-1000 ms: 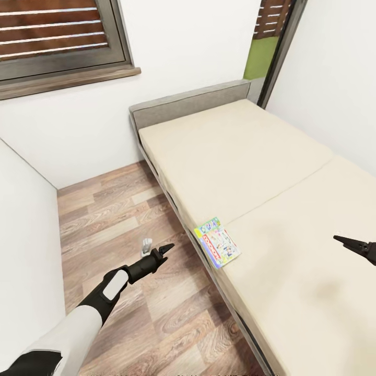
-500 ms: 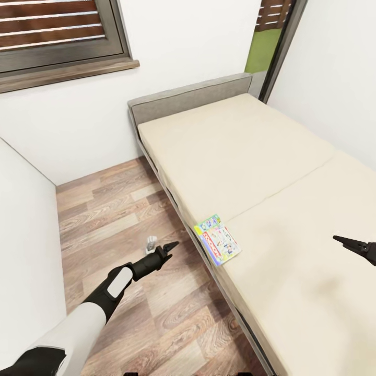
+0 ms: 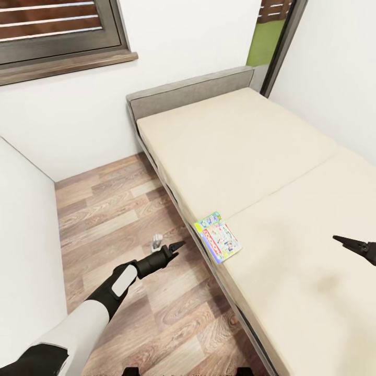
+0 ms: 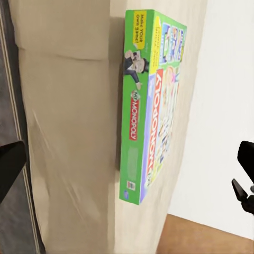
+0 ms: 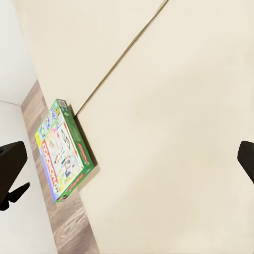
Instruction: Put all the toys in the child's room - the three board games (two on the bed and one on the table), the two jigsaw puzzles on the table, and the tennis ball on the table - inside the toy box on the table in the child's room.
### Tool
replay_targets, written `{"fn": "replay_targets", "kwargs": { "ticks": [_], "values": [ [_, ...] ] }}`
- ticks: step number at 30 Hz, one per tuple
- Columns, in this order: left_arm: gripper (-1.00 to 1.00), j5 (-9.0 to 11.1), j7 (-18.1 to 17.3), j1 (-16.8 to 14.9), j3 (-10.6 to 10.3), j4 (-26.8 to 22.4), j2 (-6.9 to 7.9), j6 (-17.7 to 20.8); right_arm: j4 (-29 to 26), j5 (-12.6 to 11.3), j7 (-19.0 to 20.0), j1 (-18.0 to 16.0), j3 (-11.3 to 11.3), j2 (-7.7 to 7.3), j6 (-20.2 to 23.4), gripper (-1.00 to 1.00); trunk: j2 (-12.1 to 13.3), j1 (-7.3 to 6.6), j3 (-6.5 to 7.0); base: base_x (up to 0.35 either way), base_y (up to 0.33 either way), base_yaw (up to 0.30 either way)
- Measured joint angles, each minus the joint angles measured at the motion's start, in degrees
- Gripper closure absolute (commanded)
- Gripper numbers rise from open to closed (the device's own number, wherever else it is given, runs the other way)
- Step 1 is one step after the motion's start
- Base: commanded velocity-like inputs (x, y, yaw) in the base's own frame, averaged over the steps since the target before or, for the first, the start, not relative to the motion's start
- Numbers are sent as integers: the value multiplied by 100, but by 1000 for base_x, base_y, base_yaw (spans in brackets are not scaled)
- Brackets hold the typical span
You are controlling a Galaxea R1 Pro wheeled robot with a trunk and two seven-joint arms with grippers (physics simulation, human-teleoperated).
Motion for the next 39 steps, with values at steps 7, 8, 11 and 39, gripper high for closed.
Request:
{"fn": "replay_targets", "kwargs": {
  "ticks": [7,8,11,39],
  "values": [
    [-100,1,-49,-5,-35,-70,-1,-1,-67,0,0,7,6,24,0,-100,0,0,-66,0,0,0],
    [-100,0,-50,-5,-35,-71,-1,-1,-67,0,0,7,6,25,0,-100,0,0,-75,0,0,0],
    [-100,-3,-65,-6,-42,-83,0,-1,-84,0,-1,10,8,33,0,-100,0,0,-103,0,0,0],
    [-100,-4,-116,-8,-45,-113,9,-1,-212,-36,9,-27,-13,-23,-1,-100,0,0,-364,0,0,0]
  ]
}}
